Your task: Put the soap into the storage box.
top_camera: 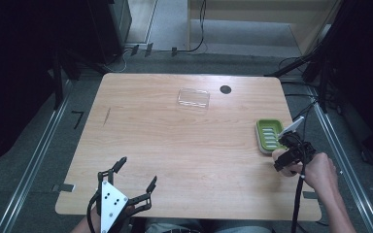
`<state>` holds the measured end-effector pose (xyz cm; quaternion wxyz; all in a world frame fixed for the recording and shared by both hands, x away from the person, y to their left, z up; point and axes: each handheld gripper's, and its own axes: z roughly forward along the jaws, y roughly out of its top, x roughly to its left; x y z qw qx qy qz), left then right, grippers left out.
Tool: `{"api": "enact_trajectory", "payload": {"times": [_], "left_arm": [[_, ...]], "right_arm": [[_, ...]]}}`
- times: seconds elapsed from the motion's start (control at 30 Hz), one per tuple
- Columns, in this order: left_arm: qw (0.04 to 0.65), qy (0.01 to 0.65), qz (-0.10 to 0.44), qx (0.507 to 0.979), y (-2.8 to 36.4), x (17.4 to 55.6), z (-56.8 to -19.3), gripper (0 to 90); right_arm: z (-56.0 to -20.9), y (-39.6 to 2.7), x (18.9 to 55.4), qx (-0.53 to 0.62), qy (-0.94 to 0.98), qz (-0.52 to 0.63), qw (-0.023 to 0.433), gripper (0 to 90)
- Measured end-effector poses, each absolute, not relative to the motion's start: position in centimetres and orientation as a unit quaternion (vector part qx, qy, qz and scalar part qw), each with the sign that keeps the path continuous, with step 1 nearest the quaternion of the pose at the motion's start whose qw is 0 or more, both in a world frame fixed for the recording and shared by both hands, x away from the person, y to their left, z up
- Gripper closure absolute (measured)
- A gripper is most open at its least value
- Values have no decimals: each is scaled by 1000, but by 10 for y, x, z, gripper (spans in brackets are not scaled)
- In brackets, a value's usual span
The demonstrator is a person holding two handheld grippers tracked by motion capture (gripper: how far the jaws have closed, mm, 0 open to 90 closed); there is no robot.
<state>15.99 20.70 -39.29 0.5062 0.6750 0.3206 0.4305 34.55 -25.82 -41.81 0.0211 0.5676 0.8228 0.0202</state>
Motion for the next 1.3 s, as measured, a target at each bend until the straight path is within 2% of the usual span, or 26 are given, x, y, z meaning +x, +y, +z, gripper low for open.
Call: {"api": "enact_trajectory", "payload": {"times": [1.3], "left_arm": [[503,320,431,677,207,160,-393,100]], "right_arm": [[-404,-252,381,564,824,37,31,336]]}}
